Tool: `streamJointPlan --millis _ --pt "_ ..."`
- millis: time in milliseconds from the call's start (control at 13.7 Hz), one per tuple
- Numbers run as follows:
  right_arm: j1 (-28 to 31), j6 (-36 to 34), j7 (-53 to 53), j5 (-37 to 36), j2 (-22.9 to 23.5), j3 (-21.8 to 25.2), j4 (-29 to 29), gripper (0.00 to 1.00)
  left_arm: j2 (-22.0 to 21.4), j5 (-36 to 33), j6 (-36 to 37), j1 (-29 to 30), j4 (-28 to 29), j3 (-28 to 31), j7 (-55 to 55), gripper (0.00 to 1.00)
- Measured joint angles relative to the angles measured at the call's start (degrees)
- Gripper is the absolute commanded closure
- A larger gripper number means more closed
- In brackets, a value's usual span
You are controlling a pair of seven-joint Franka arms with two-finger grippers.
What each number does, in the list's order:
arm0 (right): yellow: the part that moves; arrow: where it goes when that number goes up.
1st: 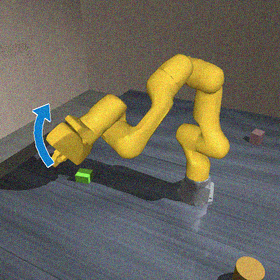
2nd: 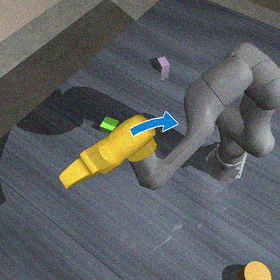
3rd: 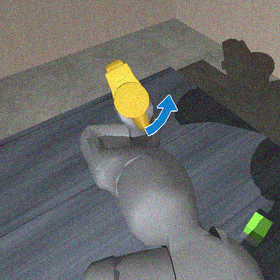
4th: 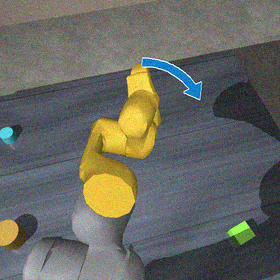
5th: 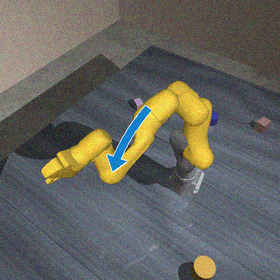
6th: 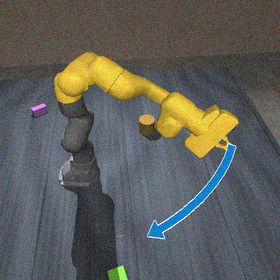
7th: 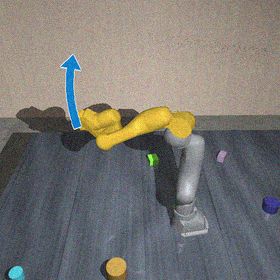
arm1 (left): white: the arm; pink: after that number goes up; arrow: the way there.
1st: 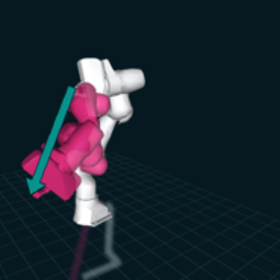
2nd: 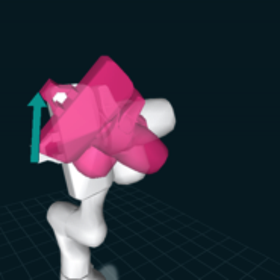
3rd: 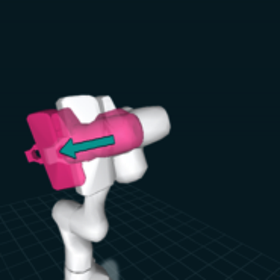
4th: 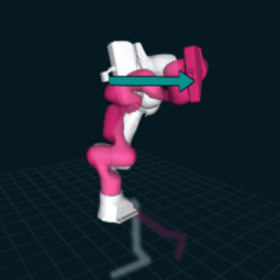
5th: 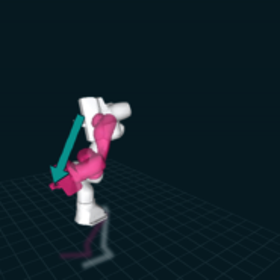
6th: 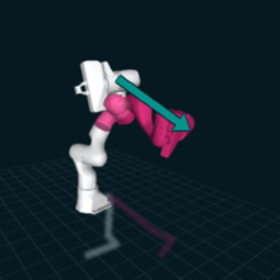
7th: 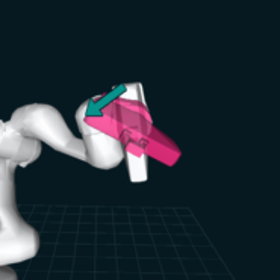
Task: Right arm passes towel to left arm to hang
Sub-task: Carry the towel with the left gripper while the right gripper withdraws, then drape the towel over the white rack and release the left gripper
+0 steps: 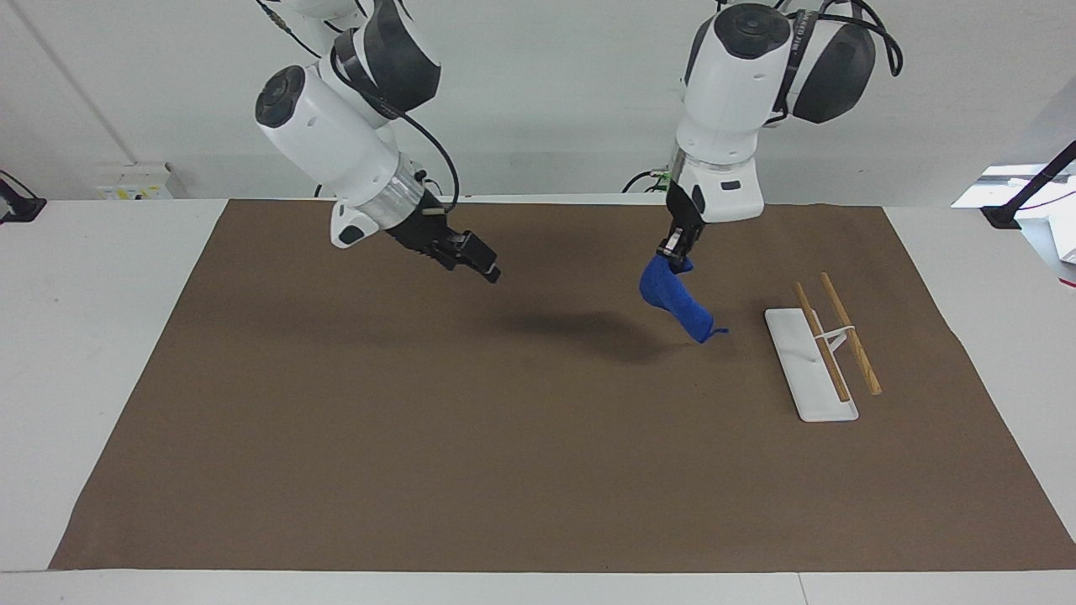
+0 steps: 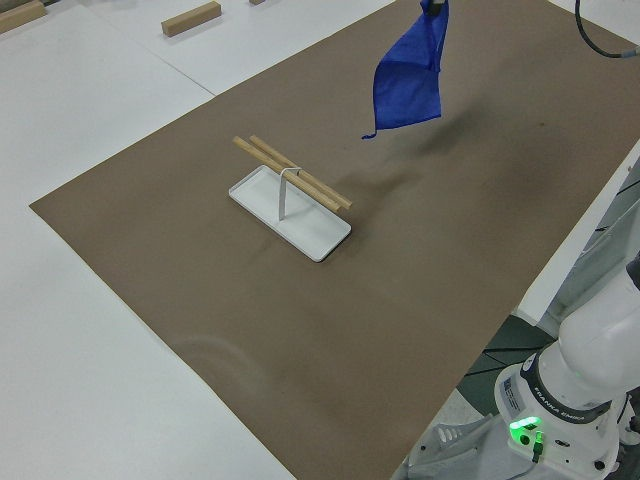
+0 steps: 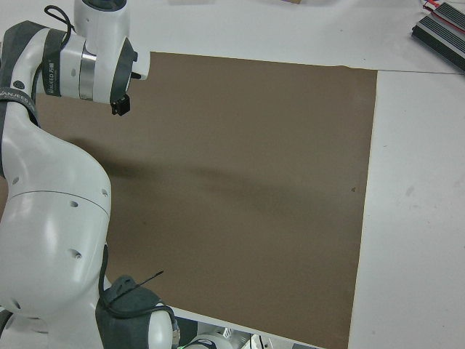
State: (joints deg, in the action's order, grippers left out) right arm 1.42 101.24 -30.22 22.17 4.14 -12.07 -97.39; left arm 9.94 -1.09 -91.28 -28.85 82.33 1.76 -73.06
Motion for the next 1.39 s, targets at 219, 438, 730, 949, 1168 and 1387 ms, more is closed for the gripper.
streamJointPlan --millis 219,438,730,949,1168,1387 --pt "11.0 -6.5 16.8 -10.0 -3.2 0.6 0.4 0.00 0.3 -1.7 0.0 6.6 0.6 0.4 8.6 1.00" --pt "13.0 -11.3 20.8 -22.4 -5.8 0.6 2.8 0.00 0.5 -3.2 -3.6 11.7 2.0 0.6 13.5 1.00" --pt "12.3 -16.4 21.6 -28.3 -6.3 -0.2 8.2 0.00 0.4 -4.6 -8.1 19.2 5.1 0.8 24.0 1.00" --pt "12.6 -22.1 22.5 -28.8 -5.6 0.2 12.7 0.00 0.3 -4.6 -10.1 24.5 5.6 0.9 31.4 1.00" --pt "14.3 -23.7 25.8 -28.8 -4.7 0.5 12.8 0.00 -0.6 -5.3 -15.9 27.9 9.1 0.8 34.8 1.00" --pt "9.8 -24.5 27.9 -28.8 -4.4 4.3 12.7 0.00 -2.4 -6.2 -18.5 30.2 13.8 0.8 37.5 1.00"
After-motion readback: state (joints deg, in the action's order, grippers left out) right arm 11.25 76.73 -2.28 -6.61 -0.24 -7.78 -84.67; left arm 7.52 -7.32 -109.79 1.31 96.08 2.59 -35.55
